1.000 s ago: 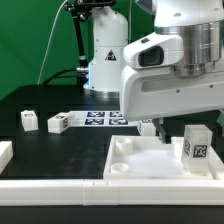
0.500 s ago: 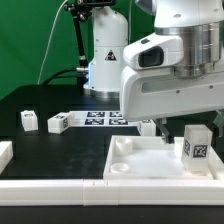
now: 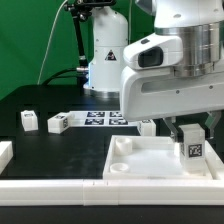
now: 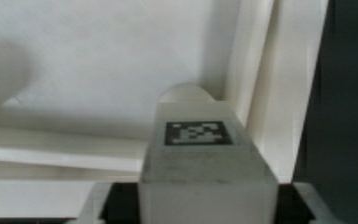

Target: Assemble one leg

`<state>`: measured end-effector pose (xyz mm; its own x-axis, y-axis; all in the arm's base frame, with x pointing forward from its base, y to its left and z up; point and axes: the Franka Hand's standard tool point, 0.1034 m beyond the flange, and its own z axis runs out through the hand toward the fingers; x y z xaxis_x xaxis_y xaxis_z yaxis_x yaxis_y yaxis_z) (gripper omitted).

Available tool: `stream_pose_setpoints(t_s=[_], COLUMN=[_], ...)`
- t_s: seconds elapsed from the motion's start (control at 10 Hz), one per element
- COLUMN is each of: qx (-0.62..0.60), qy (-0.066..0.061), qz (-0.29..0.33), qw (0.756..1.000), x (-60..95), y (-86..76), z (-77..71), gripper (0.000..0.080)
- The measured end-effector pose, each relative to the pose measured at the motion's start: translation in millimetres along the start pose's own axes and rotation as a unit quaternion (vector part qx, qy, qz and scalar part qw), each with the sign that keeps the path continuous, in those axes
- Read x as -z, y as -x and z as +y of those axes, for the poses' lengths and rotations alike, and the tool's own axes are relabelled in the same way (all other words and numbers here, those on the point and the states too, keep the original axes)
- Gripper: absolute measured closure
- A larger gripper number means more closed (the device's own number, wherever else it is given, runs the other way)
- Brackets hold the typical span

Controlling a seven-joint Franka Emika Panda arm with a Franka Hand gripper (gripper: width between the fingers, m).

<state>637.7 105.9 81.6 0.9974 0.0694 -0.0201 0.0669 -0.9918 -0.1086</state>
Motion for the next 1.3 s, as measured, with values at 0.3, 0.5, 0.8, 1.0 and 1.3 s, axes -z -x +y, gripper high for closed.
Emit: stream_pose_setpoints(t_s=[0.3,0.5,0.8,1.0,1.3], qx=[-0.153,-0.299,-0.463,-0.519,-0.545], qy=[-0.006,-0.011,-0.017,-0.024,-0.027], qz=[0.016,0.024,0.024,0.021,0.018], qw=[0.988,0.954,0.886,0.854,0.838], x=[-1.3,-2.7,-3.2,-3.3,-3.9], y=[0.4,1.1,1.4,1.4,1.7], z=[-4.0,-8.8,-9.0,-8.5,-10.7], gripper=[0.0508,0.0508,0.0507,0.0507,0.0403])
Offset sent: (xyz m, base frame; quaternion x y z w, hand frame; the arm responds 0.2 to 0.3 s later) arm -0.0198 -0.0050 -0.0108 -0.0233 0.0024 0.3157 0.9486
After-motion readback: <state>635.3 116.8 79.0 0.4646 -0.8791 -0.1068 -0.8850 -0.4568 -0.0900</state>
